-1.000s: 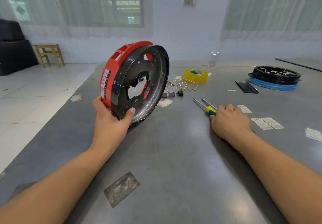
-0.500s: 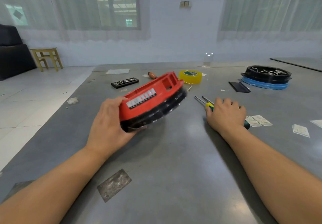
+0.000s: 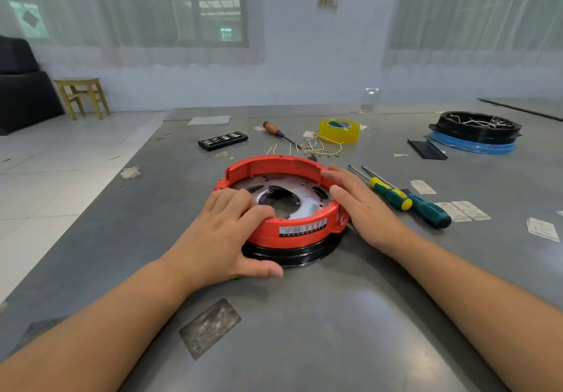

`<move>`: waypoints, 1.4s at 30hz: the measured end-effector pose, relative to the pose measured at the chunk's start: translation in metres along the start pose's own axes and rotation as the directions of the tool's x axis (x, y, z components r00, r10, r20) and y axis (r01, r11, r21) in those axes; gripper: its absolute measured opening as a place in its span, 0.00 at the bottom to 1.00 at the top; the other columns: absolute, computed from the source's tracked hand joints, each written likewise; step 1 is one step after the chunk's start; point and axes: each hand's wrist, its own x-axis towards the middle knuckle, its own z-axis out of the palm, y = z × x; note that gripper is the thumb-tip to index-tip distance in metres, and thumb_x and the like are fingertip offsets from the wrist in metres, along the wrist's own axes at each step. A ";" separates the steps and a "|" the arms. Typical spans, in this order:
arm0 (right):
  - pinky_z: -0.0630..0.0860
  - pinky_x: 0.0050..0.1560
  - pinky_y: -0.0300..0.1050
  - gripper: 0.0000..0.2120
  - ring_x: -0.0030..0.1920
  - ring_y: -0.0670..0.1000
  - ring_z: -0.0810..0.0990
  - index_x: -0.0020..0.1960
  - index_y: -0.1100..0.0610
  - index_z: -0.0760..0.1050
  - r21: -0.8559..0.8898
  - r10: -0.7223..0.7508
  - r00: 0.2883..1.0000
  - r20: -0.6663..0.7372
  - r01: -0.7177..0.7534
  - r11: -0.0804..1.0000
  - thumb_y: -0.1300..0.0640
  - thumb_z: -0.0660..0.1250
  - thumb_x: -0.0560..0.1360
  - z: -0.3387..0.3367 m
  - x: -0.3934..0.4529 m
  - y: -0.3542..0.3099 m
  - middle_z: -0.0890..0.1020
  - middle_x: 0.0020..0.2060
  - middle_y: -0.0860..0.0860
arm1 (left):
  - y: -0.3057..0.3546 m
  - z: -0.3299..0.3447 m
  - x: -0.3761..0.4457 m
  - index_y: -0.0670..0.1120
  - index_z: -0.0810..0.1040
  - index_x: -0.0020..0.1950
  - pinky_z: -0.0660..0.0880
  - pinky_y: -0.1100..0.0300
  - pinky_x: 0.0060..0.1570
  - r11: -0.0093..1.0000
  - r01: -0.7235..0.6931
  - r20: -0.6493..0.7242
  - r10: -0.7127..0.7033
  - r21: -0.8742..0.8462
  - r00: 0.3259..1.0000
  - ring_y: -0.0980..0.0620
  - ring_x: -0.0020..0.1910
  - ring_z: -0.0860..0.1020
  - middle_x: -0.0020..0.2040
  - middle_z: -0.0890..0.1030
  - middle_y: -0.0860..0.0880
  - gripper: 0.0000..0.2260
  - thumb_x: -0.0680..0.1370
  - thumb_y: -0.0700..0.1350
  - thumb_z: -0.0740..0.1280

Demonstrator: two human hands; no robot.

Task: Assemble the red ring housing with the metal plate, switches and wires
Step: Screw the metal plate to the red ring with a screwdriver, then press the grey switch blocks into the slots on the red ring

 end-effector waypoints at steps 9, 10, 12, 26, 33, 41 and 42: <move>0.70 0.59 0.32 0.23 0.53 0.26 0.76 0.74 0.38 0.68 0.156 0.093 0.995 0.027 -0.096 0.983 0.58 0.57 0.83 0.000 0.005 -0.002 0.76 0.62 0.31 | -0.004 -0.008 0.002 0.46 0.83 0.55 0.72 0.45 0.62 0.968 0.126 -0.087 -0.148 -0.218 0.985 0.47 0.58 0.78 0.54 0.81 0.50 0.19 0.84 0.58 0.60; 0.73 0.59 0.35 0.24 0.49 0.30 0.78 0.73 0.39 0.68 0.215 0.085 0.996 0.041 -0.092 0.972 0.61 0.57 0.83 -0.001 0.007 -0.002 0.76 0.64 0.34 | -0.009 -0.009 0.001 0.45 0.83 0.55 0.72 0.43 0.62 0.947 0.182 -0.128 -0.221 -0.264 0.967 0.47 0.59 0.78 0.56 0.82 0.50 0.18 0.84 0.56 0.59; 0.79 0.53 0.47 0.26 0.41 0.47 0.81 0.71 0.38 0.70 0.313 0.072 0.994 0.077 -0.093 0.945 0.64 0.57 0.82 -0.001 0.009 -0.004 0.78 0.68 0.40 | -0.022 -0.011 -0.001 0.43 0.84 0.56 0.71 0.44 0.66 0.913 0.246 -0.158 -0.309 -0.327 0.938 0.49 0.64 0.78 0.60 0.82 0.49 0.19 0.84 0.52 0.58; 0.69 0.67 0.53 0.20 0.62 0.50 0.77 0.62 0.51 0.80 -0.497 -0.551 0.833 0.046 0.497 0.711 0.40 0.59 0.82 0.035 -0.029 -0.051 0.82 0.59 0.45 | -0.011 -0.008 0.008 0.42 0.82 0.35 0.74 0.39 0.66 0.952 0.306 -0.110 -0.307 -0.027 0.945 0.39 0.44 0.81 0.32 0.78 0.47 0.27 0.85 0.51 0.52; 0.71 0.52 0.55 0.18 0.48 0.51 0.74 0.54 0.51 0.80 -0.523 -0.569 0.799 0.194 0.574 0.629 0.39 0.63 0.80 0.045 -0.021 -0.047 0.77 0.45 0.47 | 0.007 -0.010 0.008 0.51 0.68 0.32 0.74 0.45 0.46 0.974 0.221 -0.184 -0.228 -0.056 0.956 0.45 0.30 0.74 0.27 0.73 0.52 0.27 0.88 0.58 0.48; 0.59 0.69 0.52 0.16 0.72 0.52 0.63 0.57 0.48 0.79 -0.436 -0.435 0.887 0.156 0.457 0.775 0.48 0.60 0.72 0.020 -0.006 -0.019 0.74 0.65 0.45 | -0.031 -0.016 -0.004 0.45 0.83 0.50 0.76 0.48 0.51 0.987 0.076 -0.006 -0.078 -0.142 0.997 0.46 0.44 0.77 0.44 0.79 0.50 0.16 0.83 0.55 0.62; 0.57 0.70 0.49 0.18 0.73 0.51 0.62 0.60 0.46 0.78 -0.444 -0.448 0.881 0.153 0.467 0.765 0.50 0.60 0.72 0.021 -0.007 -0.019 0.73 0.67 0.45 | -0.027 -0.014 -0.002 0.45 0.83 0.50 0.75 0.48 0.48 0.989 0.076 -0.009 -0.078 -0.128 0.997 0.47 0.43 0.76 0.43 0.78 0.50 0.16 0.83 0.55 0.62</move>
